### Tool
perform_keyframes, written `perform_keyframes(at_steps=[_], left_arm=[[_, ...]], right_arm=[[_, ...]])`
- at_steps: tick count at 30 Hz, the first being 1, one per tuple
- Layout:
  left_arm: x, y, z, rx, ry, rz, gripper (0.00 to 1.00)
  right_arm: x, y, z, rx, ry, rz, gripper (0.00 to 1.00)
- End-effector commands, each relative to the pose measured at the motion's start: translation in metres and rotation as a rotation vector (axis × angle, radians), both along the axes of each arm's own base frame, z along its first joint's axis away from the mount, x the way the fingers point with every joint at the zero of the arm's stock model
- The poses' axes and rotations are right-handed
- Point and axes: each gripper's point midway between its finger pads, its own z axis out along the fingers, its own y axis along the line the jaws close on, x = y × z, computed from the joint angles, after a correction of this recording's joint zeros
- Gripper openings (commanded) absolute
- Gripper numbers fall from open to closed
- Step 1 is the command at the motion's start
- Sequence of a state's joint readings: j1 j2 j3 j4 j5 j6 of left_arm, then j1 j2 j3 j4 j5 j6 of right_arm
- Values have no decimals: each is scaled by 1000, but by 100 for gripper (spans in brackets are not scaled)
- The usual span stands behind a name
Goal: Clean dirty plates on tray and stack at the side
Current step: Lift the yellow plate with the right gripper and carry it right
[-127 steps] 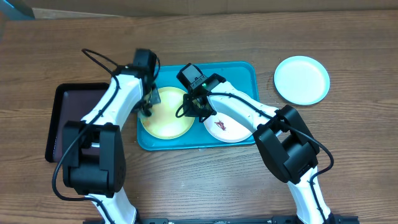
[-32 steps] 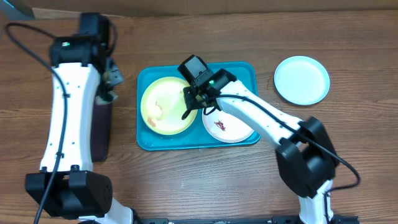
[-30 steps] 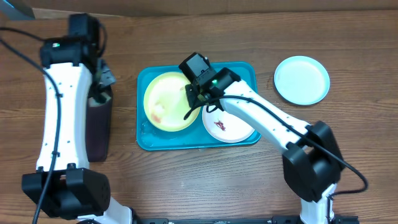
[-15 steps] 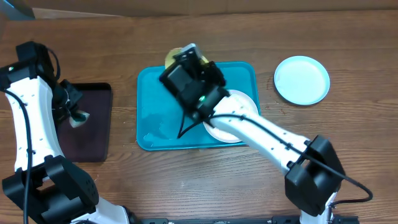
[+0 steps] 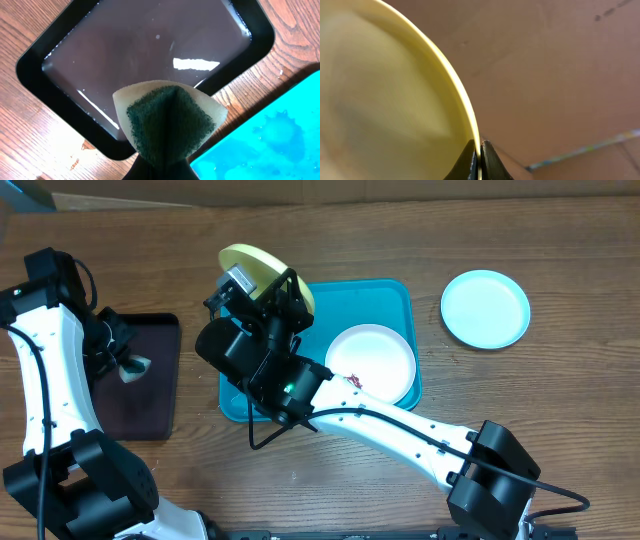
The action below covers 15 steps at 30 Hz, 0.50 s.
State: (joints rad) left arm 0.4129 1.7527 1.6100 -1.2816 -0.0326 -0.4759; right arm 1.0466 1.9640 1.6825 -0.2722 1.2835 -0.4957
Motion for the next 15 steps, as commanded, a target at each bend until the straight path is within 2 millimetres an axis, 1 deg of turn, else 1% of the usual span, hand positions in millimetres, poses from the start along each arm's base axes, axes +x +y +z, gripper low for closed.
perform_keyframes(at_steps=[1, 5, 9, 12, 15], left_arm=[[0, -2, -2, -15, -2, -9, 4], [1, -4, -2, -24, -6, -13, 4], [1, -4, -2, -24, -6, -18, 4], [1, -4, -2, -23, -5, -22, 4], [1, -4, -2, -24, -5, -22, 4]], right_arm=[[-3, -21, 24, -36, -41, -78, 4], [-3, -21, 24, -21, -46, -81, 4], [-4, -25, 20, 97, -77, -110, 4], [-4, -33, 6, 243, -87, -141, 4], [-4, -44, -19, 372, -25, -161, 4]])
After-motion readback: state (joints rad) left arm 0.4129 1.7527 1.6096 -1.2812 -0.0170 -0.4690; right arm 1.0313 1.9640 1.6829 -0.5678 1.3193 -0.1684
